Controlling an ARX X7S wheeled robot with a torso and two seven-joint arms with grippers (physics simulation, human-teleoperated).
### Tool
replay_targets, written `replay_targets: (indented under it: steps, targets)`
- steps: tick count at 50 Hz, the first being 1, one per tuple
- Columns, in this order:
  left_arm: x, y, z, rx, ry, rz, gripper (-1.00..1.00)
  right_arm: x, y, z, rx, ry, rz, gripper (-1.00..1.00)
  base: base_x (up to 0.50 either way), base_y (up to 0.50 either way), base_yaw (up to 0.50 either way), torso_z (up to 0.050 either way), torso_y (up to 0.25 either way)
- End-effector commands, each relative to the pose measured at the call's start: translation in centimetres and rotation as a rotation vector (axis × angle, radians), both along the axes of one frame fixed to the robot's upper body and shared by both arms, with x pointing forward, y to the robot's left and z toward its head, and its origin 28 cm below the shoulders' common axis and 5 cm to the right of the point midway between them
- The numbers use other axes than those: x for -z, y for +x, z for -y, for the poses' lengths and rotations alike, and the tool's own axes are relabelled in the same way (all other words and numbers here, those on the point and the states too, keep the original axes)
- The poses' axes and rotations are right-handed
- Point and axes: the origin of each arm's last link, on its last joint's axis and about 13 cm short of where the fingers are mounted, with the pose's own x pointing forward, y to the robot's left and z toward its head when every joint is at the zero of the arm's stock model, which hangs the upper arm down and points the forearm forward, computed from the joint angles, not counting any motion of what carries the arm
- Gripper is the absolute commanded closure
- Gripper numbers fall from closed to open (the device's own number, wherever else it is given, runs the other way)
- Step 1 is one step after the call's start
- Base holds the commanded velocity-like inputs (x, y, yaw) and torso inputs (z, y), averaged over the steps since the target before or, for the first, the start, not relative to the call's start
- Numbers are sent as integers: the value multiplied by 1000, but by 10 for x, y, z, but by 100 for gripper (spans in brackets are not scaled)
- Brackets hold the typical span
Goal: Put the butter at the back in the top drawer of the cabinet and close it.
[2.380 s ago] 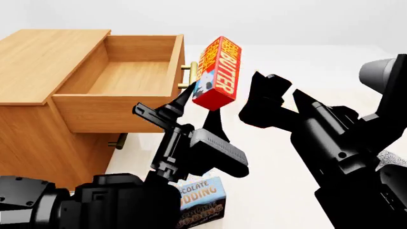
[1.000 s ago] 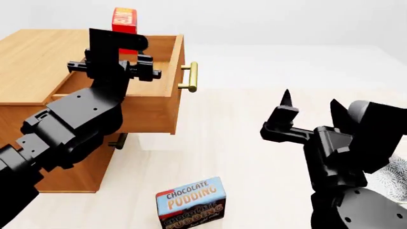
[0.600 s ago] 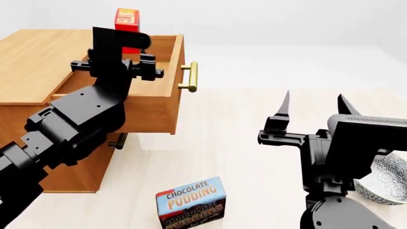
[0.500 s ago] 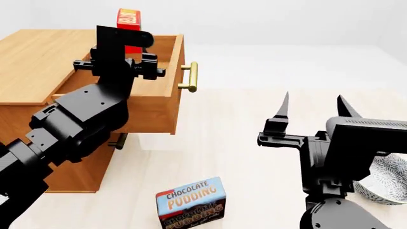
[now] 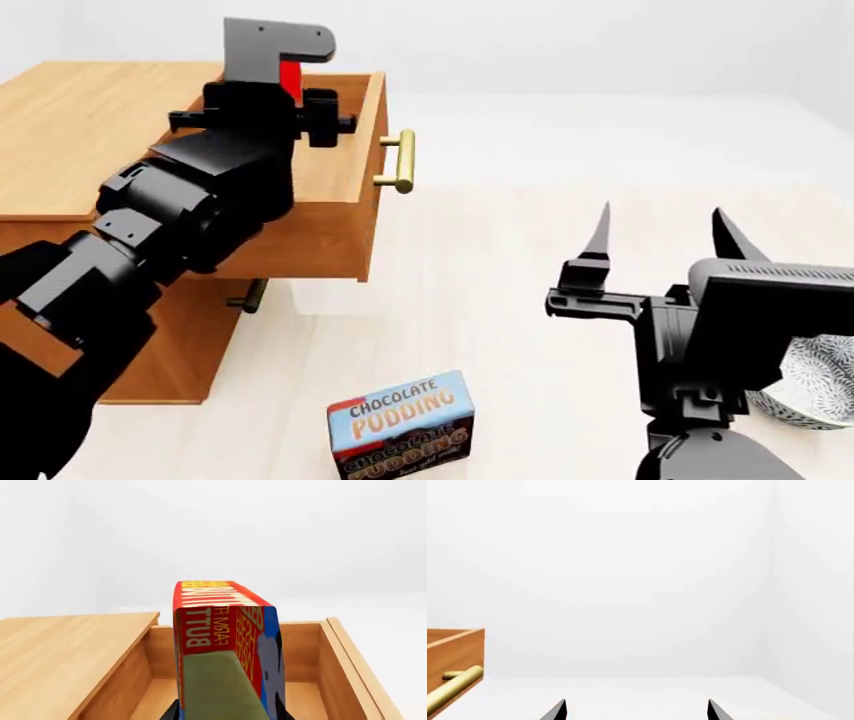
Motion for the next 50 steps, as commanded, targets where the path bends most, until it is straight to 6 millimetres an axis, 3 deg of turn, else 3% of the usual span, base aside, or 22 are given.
replay_targets:
  steps: [1, 20, 50]
  targets:
    - [-19, 7, 0, -30, -12, -52, 100, 3, 0, 3, 2, 6, -7, -100, 0, 0, 0, 0, 0]
    - [-16, 17, -1, 2, 12, -229, 100, 5, 0, 2, 7, 7, -19, -100, 0, 0, 0, 1, 2]
    - [-4, 22, -3, -108, 18, -209, 100, 7, -1, 3, 6, 8, -25, -100, 0, 0, 0, 0, 1]
